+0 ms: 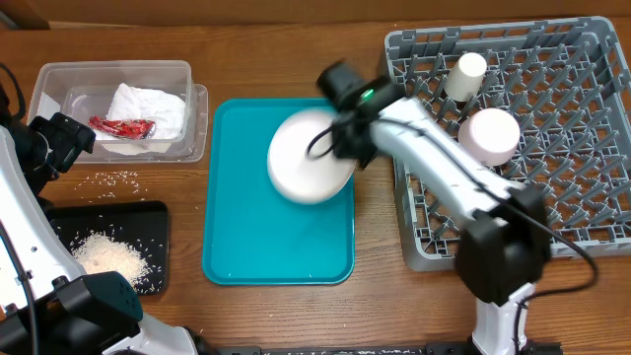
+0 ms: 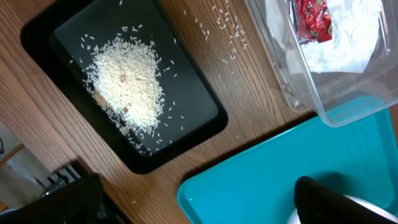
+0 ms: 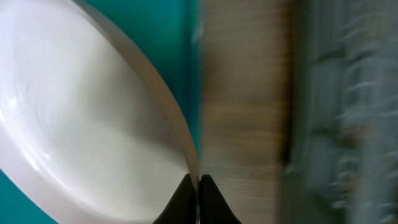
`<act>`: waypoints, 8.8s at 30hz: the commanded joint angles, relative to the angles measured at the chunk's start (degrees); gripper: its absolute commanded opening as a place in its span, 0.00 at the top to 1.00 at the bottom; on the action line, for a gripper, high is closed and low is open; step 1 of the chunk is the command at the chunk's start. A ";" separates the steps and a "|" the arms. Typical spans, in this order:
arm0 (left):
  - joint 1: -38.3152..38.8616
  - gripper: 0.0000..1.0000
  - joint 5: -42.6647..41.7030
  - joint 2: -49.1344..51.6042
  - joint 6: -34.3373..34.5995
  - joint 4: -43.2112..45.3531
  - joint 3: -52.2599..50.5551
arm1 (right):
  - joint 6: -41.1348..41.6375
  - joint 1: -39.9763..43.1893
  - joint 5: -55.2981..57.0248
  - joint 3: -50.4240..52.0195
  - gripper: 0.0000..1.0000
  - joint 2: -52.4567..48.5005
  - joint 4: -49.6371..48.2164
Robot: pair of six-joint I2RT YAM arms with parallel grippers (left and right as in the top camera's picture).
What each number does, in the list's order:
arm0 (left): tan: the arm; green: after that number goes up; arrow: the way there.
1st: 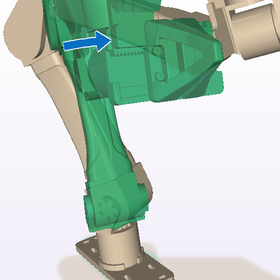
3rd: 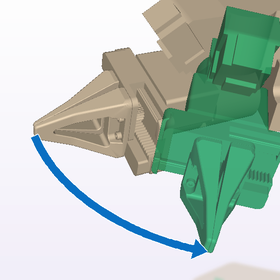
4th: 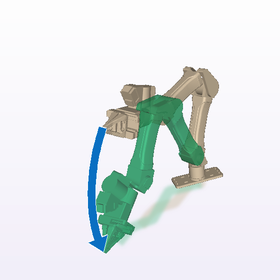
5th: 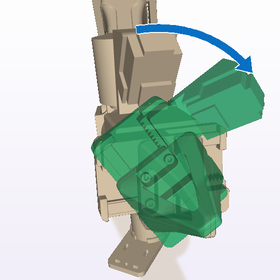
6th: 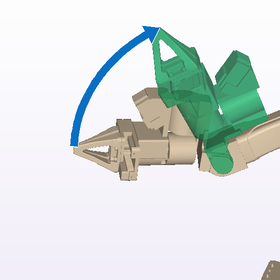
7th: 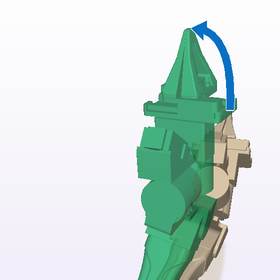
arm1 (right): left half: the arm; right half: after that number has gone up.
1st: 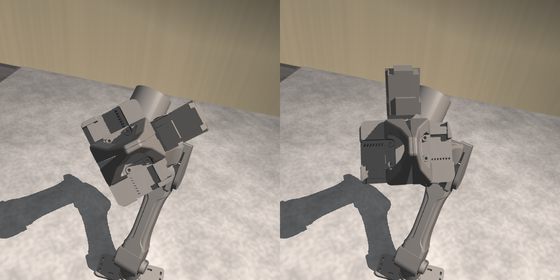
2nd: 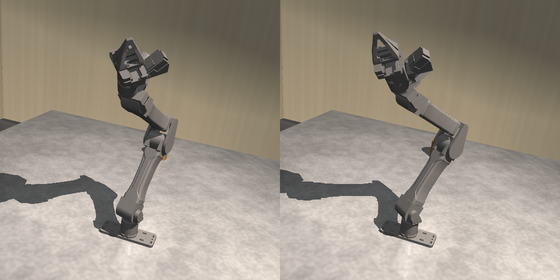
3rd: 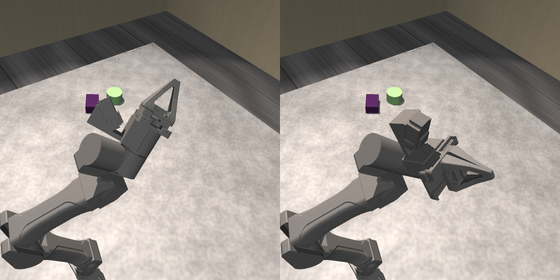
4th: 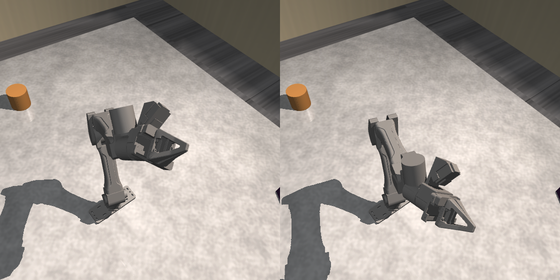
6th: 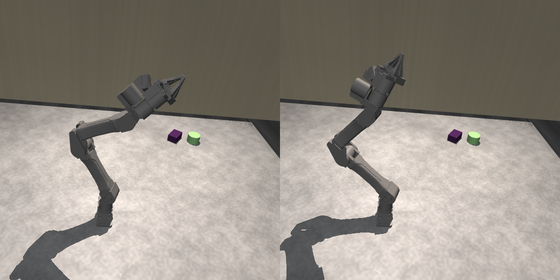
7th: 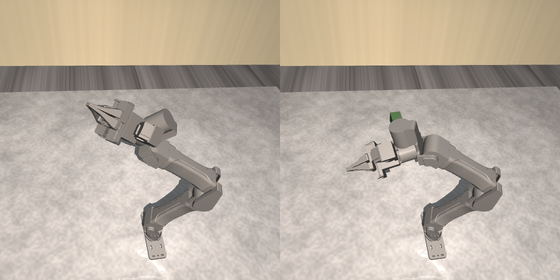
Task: Sort waste into correct bins and load items into the dishwasher
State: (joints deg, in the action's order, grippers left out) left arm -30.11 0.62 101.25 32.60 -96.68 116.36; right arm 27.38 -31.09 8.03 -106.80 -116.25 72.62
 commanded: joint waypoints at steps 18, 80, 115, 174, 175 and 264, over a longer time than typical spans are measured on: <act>-0.13 0.00 -0.07 -0.74 -0.92 -0.11 0.37 | -23.32 18.69 29.70 -2.67 0.96 3.78 -23.41; -0.13 0.00 -0.07 -0.74 -0.92 -0.13 0.37 | 1.42 5.70 4.66 26.03 0.00 61.29 8.13; -0.13 0.00 -0.07 -0.74 -0.92 -0.13 0.37 | -3.89 19.17 -6.47 54.16 0.00 73.09 -18.08; -0.13 0.00 -0.07 -0.74 -0.92 -0.13 0.37 | -21.62 31.28 -7.06 106.33 0.00 116.08 -67.84; -0.13 0.00 -0.07 -0.74 -0.92 -0.13 0.37 | -21.62 31.28 -7.06 106.33 0.00 116.08 -67.84; 26.82 0.00 -16.55 -86.77 -32.87 93.77 -116.10 | -21.62 31.28 -7.06 106.33 0.00 116.08 -67.84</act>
State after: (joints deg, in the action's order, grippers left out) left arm -3.73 -15.00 19.18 1.02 -1.85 1.50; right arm 5.96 -0.03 1.28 -1.06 -0.84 5.13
